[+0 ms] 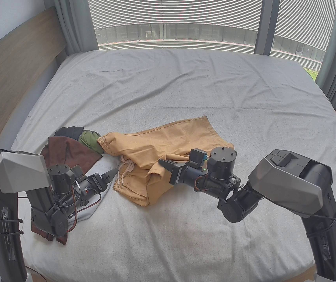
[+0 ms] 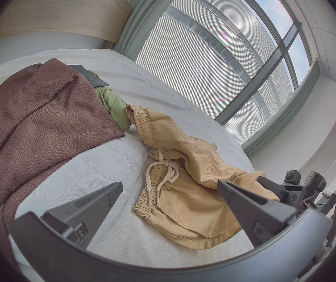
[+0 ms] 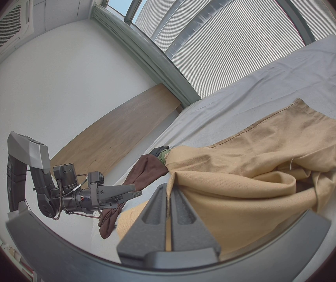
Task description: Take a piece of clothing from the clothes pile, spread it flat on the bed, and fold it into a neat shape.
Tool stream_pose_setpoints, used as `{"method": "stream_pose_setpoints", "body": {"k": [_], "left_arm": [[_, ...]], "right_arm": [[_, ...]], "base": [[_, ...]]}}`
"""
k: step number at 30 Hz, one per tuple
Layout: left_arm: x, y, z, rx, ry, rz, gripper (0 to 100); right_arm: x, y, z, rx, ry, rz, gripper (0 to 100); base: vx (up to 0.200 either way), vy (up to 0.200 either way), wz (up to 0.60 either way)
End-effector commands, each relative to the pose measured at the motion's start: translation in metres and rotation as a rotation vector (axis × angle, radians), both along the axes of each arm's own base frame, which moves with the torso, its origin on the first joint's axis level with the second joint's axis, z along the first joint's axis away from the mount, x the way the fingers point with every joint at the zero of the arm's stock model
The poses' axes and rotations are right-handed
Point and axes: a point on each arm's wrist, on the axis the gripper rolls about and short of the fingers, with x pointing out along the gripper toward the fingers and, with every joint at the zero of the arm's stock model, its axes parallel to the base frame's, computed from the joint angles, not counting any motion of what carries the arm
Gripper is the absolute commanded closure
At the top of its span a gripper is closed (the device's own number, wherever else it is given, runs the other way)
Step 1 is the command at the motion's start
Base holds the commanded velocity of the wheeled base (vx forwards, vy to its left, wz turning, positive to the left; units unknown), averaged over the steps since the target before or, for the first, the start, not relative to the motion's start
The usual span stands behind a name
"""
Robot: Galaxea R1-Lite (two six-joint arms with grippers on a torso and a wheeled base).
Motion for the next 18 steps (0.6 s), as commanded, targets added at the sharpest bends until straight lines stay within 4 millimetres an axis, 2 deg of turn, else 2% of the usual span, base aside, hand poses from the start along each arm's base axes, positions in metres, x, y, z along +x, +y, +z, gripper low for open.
{"method": "stream_pose_setpoints", "body": {"k": [1, 9, 13, 16, 18], "left_arm": [[0.000, 0.000, -0.001, 0.000, 0.003, 0.000, 0], [0.000, 0.000, -0.002, 0.000, 0.006, 0.000, 0], [0.000, 0.000, -0.002, 0.002, 0.005, -0.002, 0], [-0.001, 0.000, -0.002, 0.005, 0.007, -0.002, 0], [0.000, 0.000, -0.003, 0.007, 0.007, -0.003, 0]], "right_arm": [[-0.008, -0.005, 0.018, 0.007, -0.013, -0.001, 100], [-0.014, -0.012, 0.039, 0.015, -0.024, -0.005, 100], [-0.011, -0.011, 0.036, 0.000, -0.001, -0.004, 100], [0.003, -0.002, 0.007, -0.009, 0.012, -0.005, 100], [0.010, 0.002, -0.003, -0.006, 0.006, -0.008, 100]], "base": [[0.000, 0.000, 0.00], [0.000, 0.000, 0.00], [0.000, 0.000, 0.00], [0.000, 0.000, 0.00], [0.000, 0.000, 0.00]]}}
